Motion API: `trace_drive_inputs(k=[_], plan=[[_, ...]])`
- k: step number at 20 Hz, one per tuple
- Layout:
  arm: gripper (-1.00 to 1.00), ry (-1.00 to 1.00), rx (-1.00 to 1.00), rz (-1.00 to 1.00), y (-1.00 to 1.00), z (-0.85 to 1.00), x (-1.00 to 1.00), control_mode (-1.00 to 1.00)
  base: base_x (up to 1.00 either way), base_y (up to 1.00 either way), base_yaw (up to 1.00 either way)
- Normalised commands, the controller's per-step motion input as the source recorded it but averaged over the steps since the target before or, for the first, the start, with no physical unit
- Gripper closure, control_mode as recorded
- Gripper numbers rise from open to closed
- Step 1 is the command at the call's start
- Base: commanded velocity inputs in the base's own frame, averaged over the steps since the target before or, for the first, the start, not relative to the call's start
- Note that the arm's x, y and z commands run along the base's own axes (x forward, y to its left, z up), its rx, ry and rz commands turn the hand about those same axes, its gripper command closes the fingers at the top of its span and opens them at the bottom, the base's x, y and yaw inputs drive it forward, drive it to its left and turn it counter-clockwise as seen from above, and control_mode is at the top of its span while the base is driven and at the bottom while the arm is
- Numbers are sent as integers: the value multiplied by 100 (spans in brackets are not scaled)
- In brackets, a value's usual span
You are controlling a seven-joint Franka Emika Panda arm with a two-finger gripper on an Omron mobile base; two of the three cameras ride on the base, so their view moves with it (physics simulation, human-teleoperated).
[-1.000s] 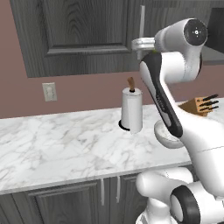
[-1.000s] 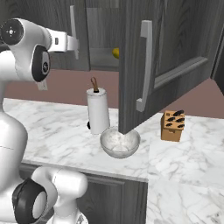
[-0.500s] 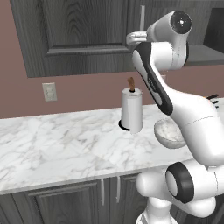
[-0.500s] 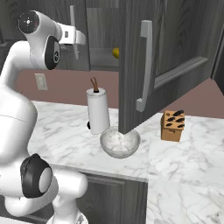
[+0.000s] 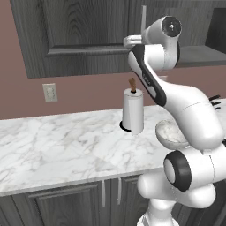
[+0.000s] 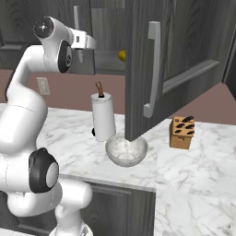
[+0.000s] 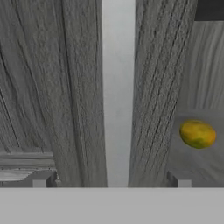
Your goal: Open the cabinet. Pick the apple and orange from the cabinet and place them into the bowl. Then close the cabinet.
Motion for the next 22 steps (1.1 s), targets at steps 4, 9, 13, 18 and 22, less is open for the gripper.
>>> trace_drive_inputs(k=[4,9,13,18,22], plan=[[-100,-8,0,0,0,-17,42,-100,0,0,0],[-100,-3,0,0,0,-6,41,-100,0,0,0],[-100,0,0,2,0,-1,35,-100,0,0,0],[100,0,0,1,0,-16,39,-100,0,0,0],[100,1,0,0,0,-11,17,-100,0,0,0]])
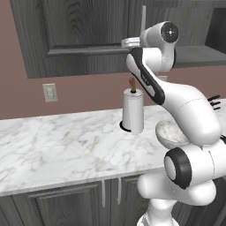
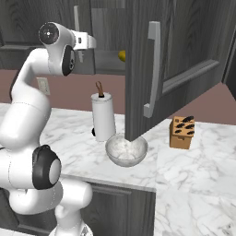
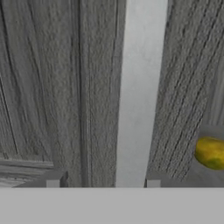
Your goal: Open the cabinet. Pick the apple and orange from the cabinet and place them into the bowl. Then close the cabinet.
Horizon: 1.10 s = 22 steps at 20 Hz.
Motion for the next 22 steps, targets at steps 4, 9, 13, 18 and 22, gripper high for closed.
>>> trace_drive_inputs(k=[4,9,13,18,22], plan=[[100,4,0,0,0,0,4,-100,0,0,0],[100,0,0,0,0,-4,8,-100,0,0,0],[100,-1,0,0,2,-8,1,-100,0,0,0],[100,-2,0,0,11,-2,-15,-100,0,0,0],[100,0,0,0,11,0,-44,-100,0,0,0]])
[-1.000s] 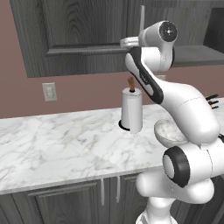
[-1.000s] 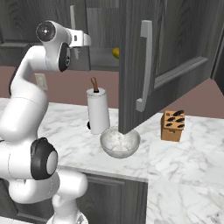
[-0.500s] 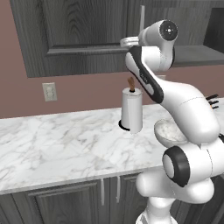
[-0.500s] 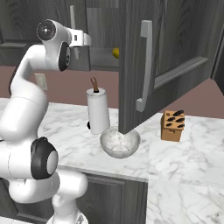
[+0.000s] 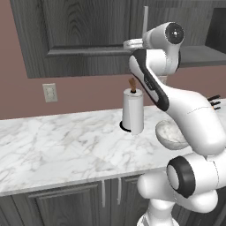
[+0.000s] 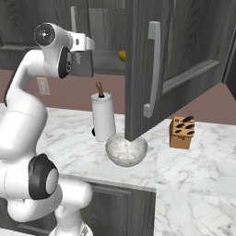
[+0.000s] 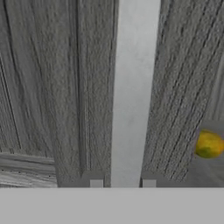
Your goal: Open the cabinet. Pick the apple and orange from the cabinet and place them into the bowl. Then close the cabinet.
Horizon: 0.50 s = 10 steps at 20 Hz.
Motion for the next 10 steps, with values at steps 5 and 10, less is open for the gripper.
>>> trace_drive_inputs(k=[5,10], plan=[[100,0,0,-4,8,0,-60,-100,0,0,0],[100,0,0,-10,23,0,-56,-100,0,0,0]])
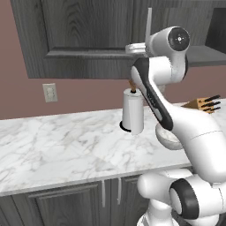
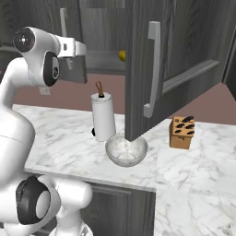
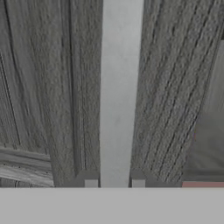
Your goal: Open the cabinet. Pick the apple and orange from the cabinet and place them into the bowl. Then close the cabinet.
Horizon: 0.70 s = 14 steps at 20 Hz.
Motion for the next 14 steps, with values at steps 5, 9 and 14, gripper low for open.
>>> trace_drive_inputs(k=[5,9,14], plan=[[100,0,0,-14,40,0,-48,-100,0,0,0],[100,0,0,-14,41,0,-47,-100,0,0,0],[100,0,0,-13,38,0,-54,-100,0,0,0]])
